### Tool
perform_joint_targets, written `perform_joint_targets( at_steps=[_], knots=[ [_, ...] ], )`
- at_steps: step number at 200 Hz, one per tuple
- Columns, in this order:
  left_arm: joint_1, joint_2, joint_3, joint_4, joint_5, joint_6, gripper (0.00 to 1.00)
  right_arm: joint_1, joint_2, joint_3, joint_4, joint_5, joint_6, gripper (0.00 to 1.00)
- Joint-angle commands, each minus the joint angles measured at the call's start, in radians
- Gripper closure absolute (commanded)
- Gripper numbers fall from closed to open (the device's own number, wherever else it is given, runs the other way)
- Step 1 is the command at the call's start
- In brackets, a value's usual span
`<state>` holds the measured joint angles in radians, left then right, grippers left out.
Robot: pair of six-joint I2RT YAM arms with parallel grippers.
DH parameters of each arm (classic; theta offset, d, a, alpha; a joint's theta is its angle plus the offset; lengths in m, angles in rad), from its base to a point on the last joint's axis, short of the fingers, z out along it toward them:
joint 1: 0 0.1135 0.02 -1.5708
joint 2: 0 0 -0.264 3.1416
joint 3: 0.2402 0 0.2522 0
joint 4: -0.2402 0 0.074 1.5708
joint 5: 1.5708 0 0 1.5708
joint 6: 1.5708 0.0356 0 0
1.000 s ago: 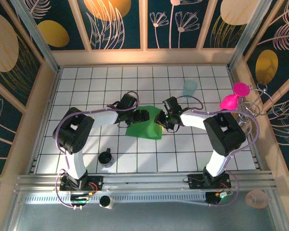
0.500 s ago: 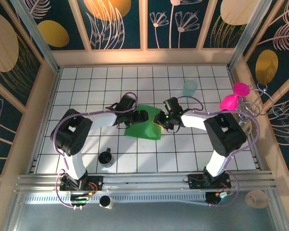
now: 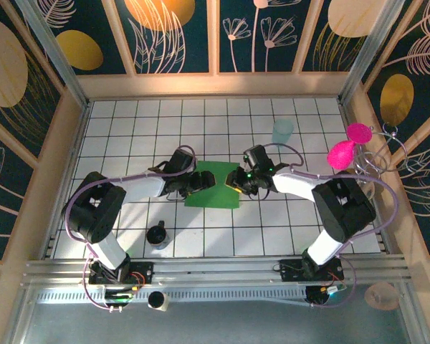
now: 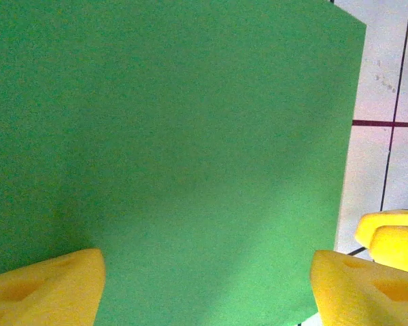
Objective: Fold a paper plane with a square sheet of paper (pick it up from the middle)
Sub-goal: First fold in half a square sheet of paper at the center of the table.
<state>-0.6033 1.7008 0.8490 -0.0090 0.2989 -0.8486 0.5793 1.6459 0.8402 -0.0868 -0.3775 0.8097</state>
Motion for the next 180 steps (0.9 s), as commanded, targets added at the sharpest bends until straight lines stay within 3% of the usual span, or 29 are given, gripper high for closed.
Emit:
perform_joint_targets(
  at_steps=[1,55,180],
  knots=[
    [-0.006,-0.001,-0.010,0.034,0.025,-0.036,0.21,0.001,0.039,-0.014,-0.023,-0.021,-0.018,0.66],
    [-0.007,0.007,-0.041,0.040,0.006,-0.055,0.20,-0.004,0.100,-0.020,-0.011,-0.003,-0.026,0.67],
    [-0.007,0.037,-0.029,0.039,0.000,-0.052,0.18,0.002,0.212,0.044,0.087,-0.126,-0.055,0.73]
  ],
)
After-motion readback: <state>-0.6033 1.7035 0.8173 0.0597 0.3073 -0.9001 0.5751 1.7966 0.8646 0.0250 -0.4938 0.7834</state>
